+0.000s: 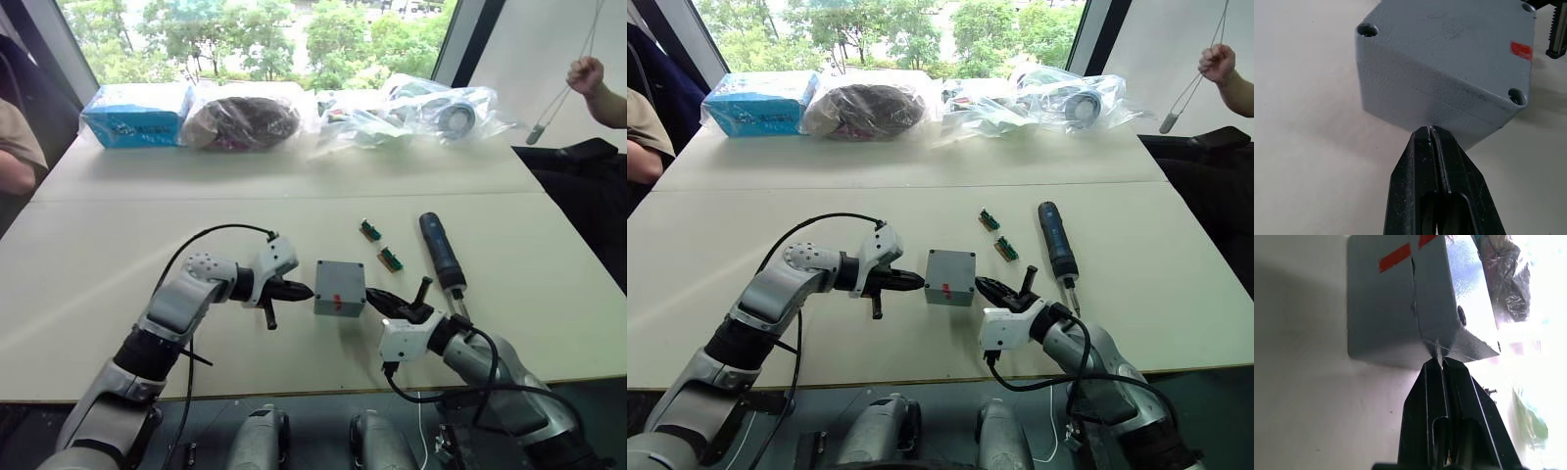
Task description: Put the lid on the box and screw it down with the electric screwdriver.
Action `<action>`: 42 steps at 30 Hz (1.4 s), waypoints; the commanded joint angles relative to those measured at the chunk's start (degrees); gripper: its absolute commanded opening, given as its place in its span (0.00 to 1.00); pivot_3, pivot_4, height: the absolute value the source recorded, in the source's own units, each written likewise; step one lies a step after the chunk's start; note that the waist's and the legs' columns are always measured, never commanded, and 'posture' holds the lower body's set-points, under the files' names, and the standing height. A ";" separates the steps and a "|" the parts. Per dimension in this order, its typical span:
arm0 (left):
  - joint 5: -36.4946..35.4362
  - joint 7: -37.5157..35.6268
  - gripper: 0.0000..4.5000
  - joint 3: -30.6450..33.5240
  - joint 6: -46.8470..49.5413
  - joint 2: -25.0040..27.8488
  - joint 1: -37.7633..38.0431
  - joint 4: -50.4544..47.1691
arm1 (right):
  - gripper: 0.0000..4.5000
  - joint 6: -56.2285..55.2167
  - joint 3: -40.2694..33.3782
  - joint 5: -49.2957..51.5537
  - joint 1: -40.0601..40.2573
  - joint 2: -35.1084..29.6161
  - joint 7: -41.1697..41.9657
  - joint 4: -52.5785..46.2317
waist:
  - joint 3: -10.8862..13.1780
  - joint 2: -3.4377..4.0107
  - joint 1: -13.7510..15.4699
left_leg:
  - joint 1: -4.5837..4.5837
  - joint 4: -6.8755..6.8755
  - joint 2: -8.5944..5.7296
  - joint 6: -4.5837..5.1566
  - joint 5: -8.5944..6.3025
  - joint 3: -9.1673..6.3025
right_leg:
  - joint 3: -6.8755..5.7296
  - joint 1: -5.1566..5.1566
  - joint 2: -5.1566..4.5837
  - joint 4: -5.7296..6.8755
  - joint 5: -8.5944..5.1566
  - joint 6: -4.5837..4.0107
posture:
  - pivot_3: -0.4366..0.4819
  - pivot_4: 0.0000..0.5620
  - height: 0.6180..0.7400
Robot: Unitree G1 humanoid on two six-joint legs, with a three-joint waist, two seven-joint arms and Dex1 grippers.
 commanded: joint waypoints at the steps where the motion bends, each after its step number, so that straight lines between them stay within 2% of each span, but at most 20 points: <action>1: -1.76 -0.09 0.00 -0.02 -0.01 -0.59 -0.30 -2.97 | 0.01 -0.88 0.35 1.52 -0.68 0.26 0.09 -1.14 | 0.00 0.00 0.00 | 0.00 0.00 0.00 0.00 0.00 0.00 | 0.00 0.00 0.00 0.00 0.00 0.00 | 0.48 0.27 1.00; 6: -1.47 0.37 0.00 0.91 -0.41 -0.33 -0.86 -1.70 | 0.01 -0.73 0.19 1.83 -0.15 0.24 0.27 -1.56 | 0.00 0.00 -0.02 | 0.00 0.00 0.00 0.00 0.00 0.01 | 0.00 0.00 0.00 0.00 0.00 0.00 | 0.48 0.27 1.00; 9: -1.89 1.47 0.00 3.57 0.28 0.69 -1.12 -0.95 | 0.01 0.69 -1.92 5.60 2.28 0.40 1.04 -3.55 | 0.00 0.00 0.01 | 0.00 0.00 0.00 0.00 0.00 0.00 | 0.00 0.00 0.00 0.00 0.00 0.00 | 0.48 0.27 1.00; 13: -2.17 6.75 0.00 10.22 -5.12 0.84 0.50 -1.12 | 0.01 3.15 -6.58 14.67 7.12 0.48 2.59 -8.38 | 0.01 0.01 0.00 | 0.00 0.00 0.01 0.00 0.00 -0.02 | 0.00 0.00 0.00 0.00 0.00 0.00 | 0.48 0.27 1.00; 15: -4.41 6.46 0.00 12.06 -0.61 1.48 -1.39 -0.93 | 0.01 6.34 -9.38 20.22 9.27 0.96 3.85 -11.03 | 0.01 0.01 0.00 | 0.00 0.00 0.01 0.00 0.00 -0.04 | 0.00 0.00 -0.01 0.00 0.01 0.00 | 0.48 0.27 1.00; 17: -10.20 3.20 0.00 14.35 5.57 1.74 -4.62 -0.47 | 0.01 13.10 -12.58 28.25 10.20 2.63 5.19 -13.77 | 0.02 -0.01 0.10 | 0.00 0.00 0.01 0.00 0.00 -0.05 | -0.01 0.02 -0.02 0.01 0.01 0.00 | 0.48 0.27 1.00; 20: -13.46 2.03 0.00 15.25 7.95 1.53 -7.95 -0.56 | 0.01 26.06 -16.66 41.58 7.46 6.20 5.22 -16.30 | 0.02 -0.01 0.09 | 0.00 0.04 0.01 -0.01 0.00 -0.09 | -0.04 0.04 -0.02 0.02 0.02 -0.01 | 0.48 0.27 1.00; 22: -13.82 1.80 0.00 13.85 7.90 1.24 -9.51 -1.57 | 0.12 34.63 -19.11 48.06 2.58 8.57 3.42 -15.50 | 0.01 0.02 -0.01 | 0.01 0.04 0.02 -0.01 0.01 -0.10 | -0.04 0.05 -0.02 0.02 0.05 -0.04 | 0.48 0.27 1.00; 24: -13.75 1.30 0.00 12.17 7.09 1.19 -10.23 -2.68 | 0.24 40.90 -19.93 50.21 -1.52 9.12 2.53 -13.81 | 0.01 0.05 -0.16 | 0.02 0.04 0.01 -0.02 0.01 -0.07 | -0.02 0.04 -0.04 0.02 0.07 -0.07 | 0.48 0.27 1.00; 28: -13.50 -0.21 0.00 9.35 6.18 1.85 -10.60 -4.94 | 0.60 50.91 -20.60 55.22 -7.25 9.11 2.63 -10.50 | 0.01 0.06 0.01 | 0.03 -0.05 0.02 -0.02 0.01 -0.07 | -0.03 -0.04 -0.01 0.12 0.07 -0.08 | 0.48 0.27 1.00; 29: -13.27 -0.24 0.00 8.81 5.89 2.02 -10.57 -5.27 | 0.73 53.19 -20.57 56.20 -8.49 8.85 2.89 -9.58 | 0.02 0.07 0.05 | 0.03 -0.06 0.02 -0.02 0.01 -0.08 | -0.04 -0.05 0.00 0.13 0.07 -0.08 | 0.48 0.27 1.00; 30: -12.91 -0.27 0.00 8.27 5.50 2.27 -10.45 -5.48 | 0.77 54.64 -20.45 56.65 -9.63 8.59 3.04 -8.68 | 0.02 0.08 0.04 | 0.02 -0.07 0.02 -0.02 0.01 -0.08 | -0.05 -0.07 0.00 0.13 0.07 -0.09 | 0.48 0.27 1.00; 35: -12.33 -0.08 0.00 7.02 4.19 2.96 -9.01 -6.07 | 0.77 58.38 -19.27 56.54 -12.31 7.63 3.36 -6.47 | 0.03 0.09 -0.04 | 0.00 -0.06 0.00 -0.02 0.01 -0.02 | -0.01 -0.07 -0.01 0.10 0.07 -0.09 | 0.48 0.27 1.00; 40: -12.59 1.06 0.00 6.77 4.15 2.70 -7.48 -7.41 | 0.43 57.14 -16.25 53.69 -12.22 6.59 4.55 -4.49 | 0.03 0.09 -0.05 | -0.05 -0.06 0.00 -0.01 0.01 -0.03 | -0.02 -0.12 0.00 0.10 0.07 -0.09 | 0.48 0.27 1.00; 42: -12.72 1.36 0.00 6.79 4.24 2.61 -7.19 -7.82 | 0.43 56.81 -15.45 52.84 -12.18 6.38 4.76 -3.65 | 0.03 0.09 -0.05 | -0.06 -0.06 0.00 -0.01 0.01 -0.02 | -0.01 -0.14 0.00 0.09 0.07 -0.08 | 0.48 0.27 1.00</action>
